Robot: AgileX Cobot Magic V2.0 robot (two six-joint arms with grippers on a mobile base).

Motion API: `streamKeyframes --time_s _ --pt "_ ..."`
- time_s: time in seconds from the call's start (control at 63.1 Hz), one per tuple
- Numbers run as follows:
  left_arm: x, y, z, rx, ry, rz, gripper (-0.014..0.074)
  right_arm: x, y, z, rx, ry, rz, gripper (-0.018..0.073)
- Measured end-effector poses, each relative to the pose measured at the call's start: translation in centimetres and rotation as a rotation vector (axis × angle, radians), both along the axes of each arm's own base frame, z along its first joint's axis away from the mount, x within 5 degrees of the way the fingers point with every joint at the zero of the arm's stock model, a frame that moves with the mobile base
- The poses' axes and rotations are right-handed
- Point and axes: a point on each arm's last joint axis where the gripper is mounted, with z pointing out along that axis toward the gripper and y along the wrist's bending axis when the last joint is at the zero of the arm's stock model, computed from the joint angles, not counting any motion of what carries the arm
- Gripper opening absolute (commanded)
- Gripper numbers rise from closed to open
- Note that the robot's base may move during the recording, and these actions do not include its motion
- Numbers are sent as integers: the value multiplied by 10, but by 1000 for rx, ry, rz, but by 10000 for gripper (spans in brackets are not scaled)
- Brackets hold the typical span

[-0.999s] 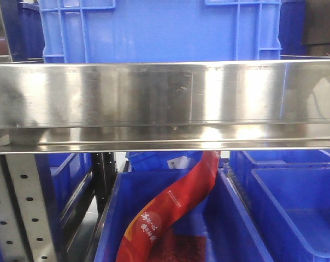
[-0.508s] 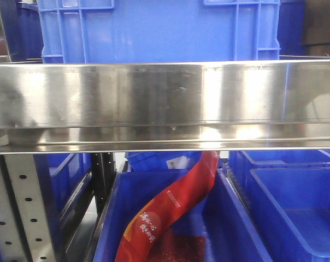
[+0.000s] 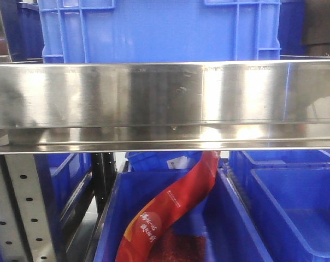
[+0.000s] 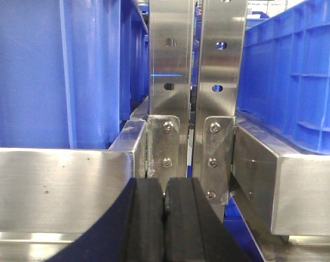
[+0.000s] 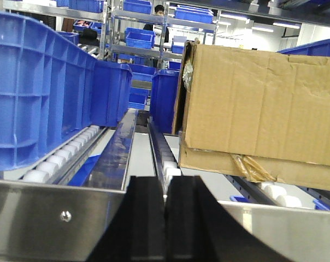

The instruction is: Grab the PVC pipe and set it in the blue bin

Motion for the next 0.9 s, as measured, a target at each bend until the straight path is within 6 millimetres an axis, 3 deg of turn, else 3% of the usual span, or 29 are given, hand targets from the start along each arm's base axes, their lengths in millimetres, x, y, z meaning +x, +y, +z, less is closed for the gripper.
streamKeyframes --time_s 0.222,0.904 --pt "0 0 0 0 0 0 -111 3 0 -18 -4 55 -1 -162" --pt "0 0 0 0 0 0 -111 3 -1 -19 -6 56 -2 -162"
